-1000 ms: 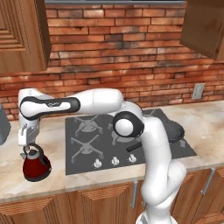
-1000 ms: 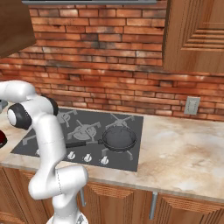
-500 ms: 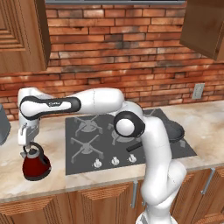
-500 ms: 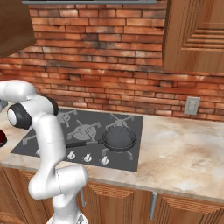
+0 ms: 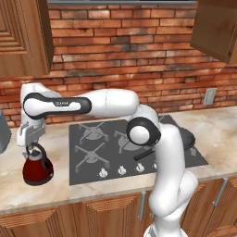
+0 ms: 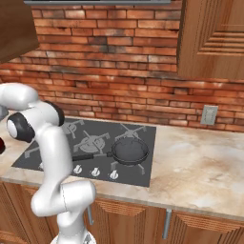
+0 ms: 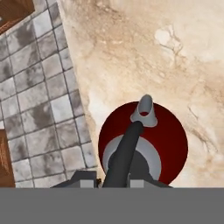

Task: Pick the kettle from the counter and place it on a stove burner. Then turn the burner on.

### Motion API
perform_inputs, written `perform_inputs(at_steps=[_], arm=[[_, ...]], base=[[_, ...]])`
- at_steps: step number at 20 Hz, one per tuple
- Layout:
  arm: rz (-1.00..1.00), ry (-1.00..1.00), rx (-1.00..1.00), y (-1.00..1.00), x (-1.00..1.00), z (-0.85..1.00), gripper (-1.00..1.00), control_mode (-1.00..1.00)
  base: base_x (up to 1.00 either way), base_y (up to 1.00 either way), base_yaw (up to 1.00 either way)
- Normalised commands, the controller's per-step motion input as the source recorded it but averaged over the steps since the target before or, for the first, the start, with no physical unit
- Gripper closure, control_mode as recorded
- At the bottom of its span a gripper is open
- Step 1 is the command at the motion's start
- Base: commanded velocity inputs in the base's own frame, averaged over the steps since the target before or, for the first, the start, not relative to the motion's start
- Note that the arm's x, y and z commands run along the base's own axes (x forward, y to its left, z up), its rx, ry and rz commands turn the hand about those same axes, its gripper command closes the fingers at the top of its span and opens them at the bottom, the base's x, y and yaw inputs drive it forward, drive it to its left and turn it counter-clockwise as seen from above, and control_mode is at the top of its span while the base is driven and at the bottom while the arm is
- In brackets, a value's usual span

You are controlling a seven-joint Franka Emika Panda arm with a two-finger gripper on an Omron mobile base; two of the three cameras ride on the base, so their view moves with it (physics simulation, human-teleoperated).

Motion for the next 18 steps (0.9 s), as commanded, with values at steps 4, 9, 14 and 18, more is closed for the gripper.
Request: perform_inputs(at_steps=[4,9,14,18], arm=[[-0.31,0.0,0.02,-0.51,-0.16,0.15,1.0,-1.0],[-0.39,0.0,0.02,-0.68,-0.11,0.02,1.0,-1.0],[-0.43,0.0,0.04,-0.76,-0.14,0.0,1.0,-1.0],[-0.43,0.0,0.03,-0.7,-0.04,0.03,1.0,-1.0]], base=[[0.0,0.0,0.0],[0.0,0.0,0.0],[0.0,0.0,0.0],[0.0,0.0,0.0]])
